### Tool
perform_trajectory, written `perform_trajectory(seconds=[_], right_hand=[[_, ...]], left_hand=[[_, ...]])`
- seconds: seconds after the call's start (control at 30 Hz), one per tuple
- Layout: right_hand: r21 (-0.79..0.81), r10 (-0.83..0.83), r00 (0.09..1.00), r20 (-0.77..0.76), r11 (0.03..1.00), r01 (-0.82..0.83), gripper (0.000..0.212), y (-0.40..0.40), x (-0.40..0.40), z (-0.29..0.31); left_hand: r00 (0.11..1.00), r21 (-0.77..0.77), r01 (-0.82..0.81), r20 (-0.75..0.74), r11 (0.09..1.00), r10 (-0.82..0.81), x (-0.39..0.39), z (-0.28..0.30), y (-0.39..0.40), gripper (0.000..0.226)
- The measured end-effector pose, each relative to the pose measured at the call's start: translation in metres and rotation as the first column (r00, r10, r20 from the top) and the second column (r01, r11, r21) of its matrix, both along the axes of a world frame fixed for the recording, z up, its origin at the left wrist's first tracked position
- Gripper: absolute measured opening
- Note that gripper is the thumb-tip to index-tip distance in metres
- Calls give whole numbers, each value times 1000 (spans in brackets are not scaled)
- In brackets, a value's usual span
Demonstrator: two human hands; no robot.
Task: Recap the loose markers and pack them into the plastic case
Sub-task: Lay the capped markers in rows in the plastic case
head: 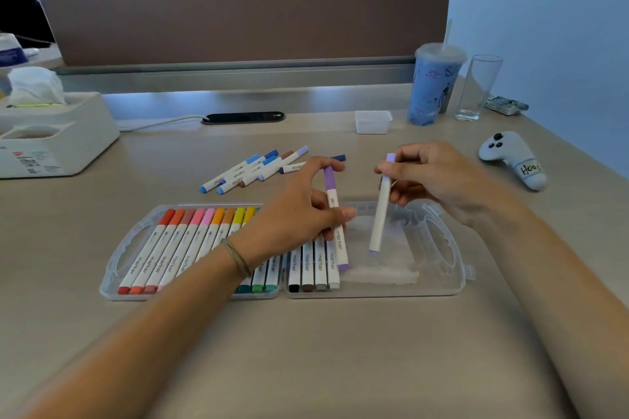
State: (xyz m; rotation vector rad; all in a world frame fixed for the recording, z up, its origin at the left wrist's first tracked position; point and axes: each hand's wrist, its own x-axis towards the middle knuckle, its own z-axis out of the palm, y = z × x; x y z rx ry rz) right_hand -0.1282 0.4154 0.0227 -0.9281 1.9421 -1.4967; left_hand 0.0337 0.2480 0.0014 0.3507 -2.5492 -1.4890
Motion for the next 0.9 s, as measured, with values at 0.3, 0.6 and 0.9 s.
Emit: perform_trajectory(seconds=[0.3, 0.6, 0.9], right_hand=[[118, 6, 1000, -5, 993, -5, 23, -6, 9, -10], [108, -7, 998, 65, 994, 0, 19, -9, 14, -9], [139, -1, 996, 90, 990, -12, 18, -16, 24, -13]], left_hand=[[995, -445, 58, 98, 894, -15, -1, 0, 8, 72], [965, -629, 192, 260, 753, -29, 14, 4, 3, 87], [942, -710, 247, 336, 660, 9, 19, 1, 5, 93]])
